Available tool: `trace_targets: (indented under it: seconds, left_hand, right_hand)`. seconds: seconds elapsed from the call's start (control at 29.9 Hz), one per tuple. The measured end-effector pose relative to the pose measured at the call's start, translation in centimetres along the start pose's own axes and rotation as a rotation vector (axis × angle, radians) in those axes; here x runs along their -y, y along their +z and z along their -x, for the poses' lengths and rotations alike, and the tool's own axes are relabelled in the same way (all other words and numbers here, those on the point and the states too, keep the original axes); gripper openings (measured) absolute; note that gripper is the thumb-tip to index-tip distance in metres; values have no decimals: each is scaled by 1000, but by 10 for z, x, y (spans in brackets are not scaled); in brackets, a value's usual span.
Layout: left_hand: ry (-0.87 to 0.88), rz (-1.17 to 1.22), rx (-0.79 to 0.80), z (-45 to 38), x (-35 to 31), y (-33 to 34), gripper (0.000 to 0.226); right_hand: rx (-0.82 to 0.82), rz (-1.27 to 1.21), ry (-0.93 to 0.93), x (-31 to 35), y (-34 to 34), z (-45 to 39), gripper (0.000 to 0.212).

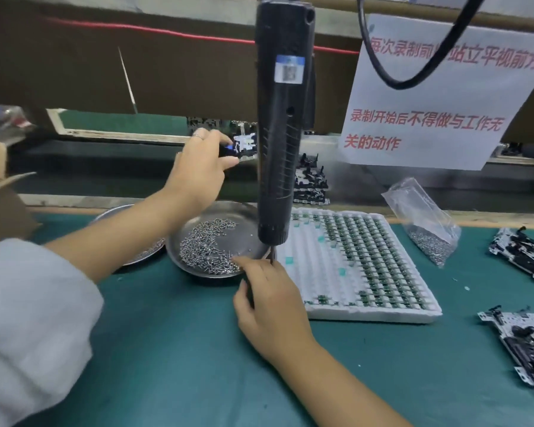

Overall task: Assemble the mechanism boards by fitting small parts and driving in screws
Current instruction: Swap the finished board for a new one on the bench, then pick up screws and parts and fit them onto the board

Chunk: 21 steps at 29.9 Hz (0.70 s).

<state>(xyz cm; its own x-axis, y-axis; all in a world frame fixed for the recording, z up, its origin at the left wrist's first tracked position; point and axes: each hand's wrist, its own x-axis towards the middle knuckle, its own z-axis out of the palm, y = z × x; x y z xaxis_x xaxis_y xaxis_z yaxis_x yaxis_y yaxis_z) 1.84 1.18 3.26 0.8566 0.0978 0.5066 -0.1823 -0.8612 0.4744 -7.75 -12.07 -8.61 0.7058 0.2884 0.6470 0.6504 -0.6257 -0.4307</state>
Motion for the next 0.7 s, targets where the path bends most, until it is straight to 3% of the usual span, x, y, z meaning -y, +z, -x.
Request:
trace_targets:
  seconds: [0.1,0.2,0.37,0.43,0.57,0.7]
  left_hand:
    - [59,-19,-36,39,30,-38,28]
    - [137,-77,-10,93,46,-72,28]
    - [188,-172,163,183,52,-95,28]
    - [204,-203,271,207,59,-90,34]
    - [267,-270,323,226,73,-78,27]
    - [231,-311,262,226,86,-80,59]
  right_hand:
    - [-16,-91,47,1,0,3,32]
    - [-154,-246,92,5,-3,5,28]
    - [-353,-222,-117,13,-12,13,26]
    - [-267,-174,-252,19,-15,18,23]
    - [195,-14,-461,26,-12,23,43]
    - [402,100,-455,25,-7,23,45]
